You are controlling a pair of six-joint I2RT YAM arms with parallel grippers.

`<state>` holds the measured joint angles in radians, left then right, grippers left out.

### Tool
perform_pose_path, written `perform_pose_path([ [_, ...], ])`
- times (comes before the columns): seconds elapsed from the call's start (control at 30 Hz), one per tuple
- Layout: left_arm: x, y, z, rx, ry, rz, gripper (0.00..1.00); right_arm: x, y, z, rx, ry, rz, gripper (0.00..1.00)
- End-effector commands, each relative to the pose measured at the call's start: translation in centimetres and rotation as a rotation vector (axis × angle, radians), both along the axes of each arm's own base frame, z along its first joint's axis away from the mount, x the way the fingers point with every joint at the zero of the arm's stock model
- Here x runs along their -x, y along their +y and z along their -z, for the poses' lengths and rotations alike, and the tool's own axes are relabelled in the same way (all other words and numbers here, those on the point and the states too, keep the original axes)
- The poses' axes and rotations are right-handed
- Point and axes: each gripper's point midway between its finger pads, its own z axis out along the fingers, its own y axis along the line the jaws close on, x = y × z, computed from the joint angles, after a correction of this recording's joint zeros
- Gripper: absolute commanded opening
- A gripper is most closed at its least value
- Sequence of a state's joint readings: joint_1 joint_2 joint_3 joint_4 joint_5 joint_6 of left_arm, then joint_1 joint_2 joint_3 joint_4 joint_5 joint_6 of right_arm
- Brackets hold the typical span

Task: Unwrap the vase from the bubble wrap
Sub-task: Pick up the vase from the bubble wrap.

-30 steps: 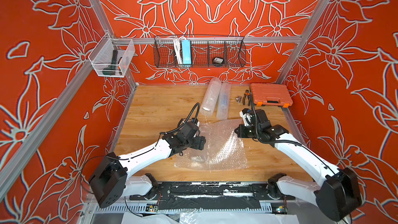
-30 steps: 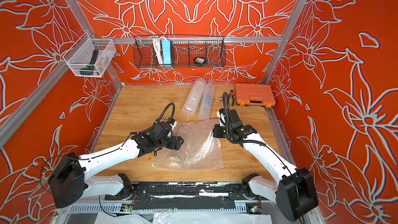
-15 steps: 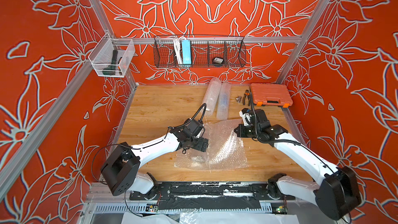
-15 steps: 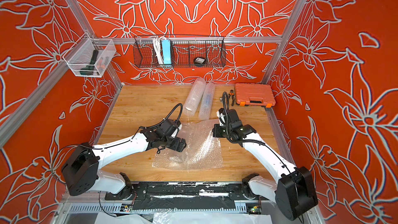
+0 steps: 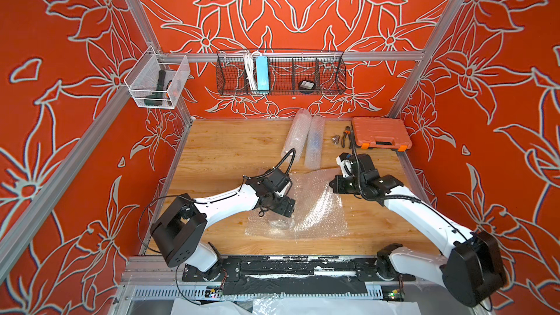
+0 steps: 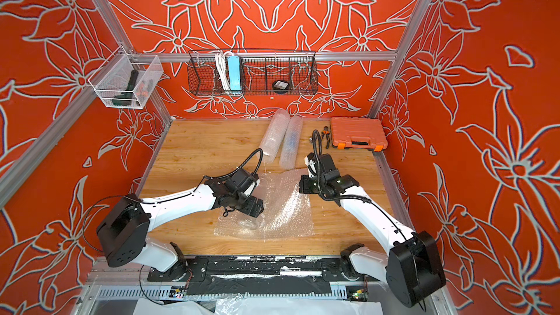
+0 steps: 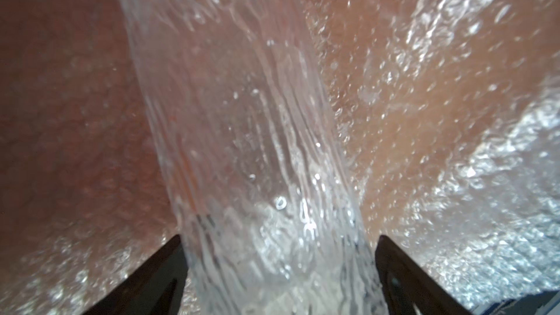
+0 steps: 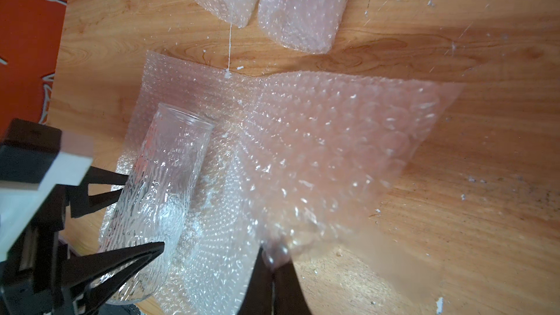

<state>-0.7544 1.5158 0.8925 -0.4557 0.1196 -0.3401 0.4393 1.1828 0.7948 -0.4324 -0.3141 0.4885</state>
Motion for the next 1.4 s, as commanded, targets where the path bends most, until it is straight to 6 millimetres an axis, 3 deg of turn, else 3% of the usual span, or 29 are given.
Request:
perform_pose_path([
  [0.0,1.1,-0.1,0.5,-0.034,0.044,0.040,0.92,0.0,-0.3,0.8,0.020,0.001,0.010,0.00],
  [0.53,1.2,0.9,2.4,-0.164,0.061,0.024,0.89,0.0,-0.5,1.6,0.040,0.006,0.015,0.00],
  [0.73,0.7,1.2,2.5,-0.199,0.040,0.011,0.71,0.1,-0.7,2.0,0.048,0.009,0.016,0.00],
  [0.9,-0.5,0.9,0.5,-0.156,-0.040,-0.014,0.63,0.2,-1.2,2.3,0.075,0.011,0.023,0.00],
  [1.37,-2.6,-0.9,-5.8,0.094,-0.280,-0.070,0.61,0.8,-3.4,4.4,0.189,0.039,0.069,0.00],
])
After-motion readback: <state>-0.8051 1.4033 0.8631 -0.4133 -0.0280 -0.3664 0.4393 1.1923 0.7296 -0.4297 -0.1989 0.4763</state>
